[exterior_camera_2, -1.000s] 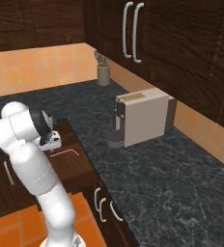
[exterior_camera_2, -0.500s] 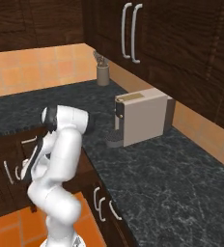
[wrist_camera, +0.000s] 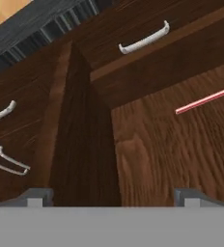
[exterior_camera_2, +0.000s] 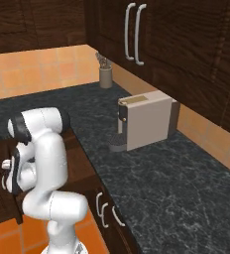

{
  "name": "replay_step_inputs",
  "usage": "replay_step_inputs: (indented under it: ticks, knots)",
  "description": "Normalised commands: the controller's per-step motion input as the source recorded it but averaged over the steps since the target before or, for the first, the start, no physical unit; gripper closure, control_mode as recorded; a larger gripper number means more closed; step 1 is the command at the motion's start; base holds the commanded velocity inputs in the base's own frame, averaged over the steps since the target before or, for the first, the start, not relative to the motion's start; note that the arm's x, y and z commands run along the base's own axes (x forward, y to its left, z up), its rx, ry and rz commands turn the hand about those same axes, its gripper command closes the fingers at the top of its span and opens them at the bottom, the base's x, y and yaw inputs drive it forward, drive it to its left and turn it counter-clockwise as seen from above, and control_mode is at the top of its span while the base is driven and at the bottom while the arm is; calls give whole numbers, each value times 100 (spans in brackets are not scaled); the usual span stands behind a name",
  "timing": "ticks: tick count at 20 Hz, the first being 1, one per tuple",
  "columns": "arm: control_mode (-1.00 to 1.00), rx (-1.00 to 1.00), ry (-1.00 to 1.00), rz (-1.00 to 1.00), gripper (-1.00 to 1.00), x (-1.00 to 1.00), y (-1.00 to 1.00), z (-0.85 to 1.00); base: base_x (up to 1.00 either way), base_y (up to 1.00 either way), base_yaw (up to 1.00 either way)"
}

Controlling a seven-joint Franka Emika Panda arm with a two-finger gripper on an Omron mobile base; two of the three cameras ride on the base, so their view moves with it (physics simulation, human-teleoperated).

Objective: Take a straw from the drawer in front and place it inside the glass cup on the dining counter.

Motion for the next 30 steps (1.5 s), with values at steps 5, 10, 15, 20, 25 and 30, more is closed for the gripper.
replay_step_inputs:
  ticks: [5, 10, 15, 20, 25, 30]
  knots:
    - [-100, 0, 0, -7, -100, 18, -14, 100, 0, 0, 0]
    - [-100, 0, 0, -6, -100, 45, -5, 100, 0, 0, 0]
    - [-100, 1, 0, 0, -100, 37, 0, 100, 0, 0, 0]
    - [-100, 0, -4, 0, -100, 23, 0, 100, 0, 0, 0]
    - [-100, -6, -6, 0, -100, 32, -4, 100, 0, 0, 0]
    - [-100, -31, -15, 0, -100, 46, -29, 100, 0, 0, 0]
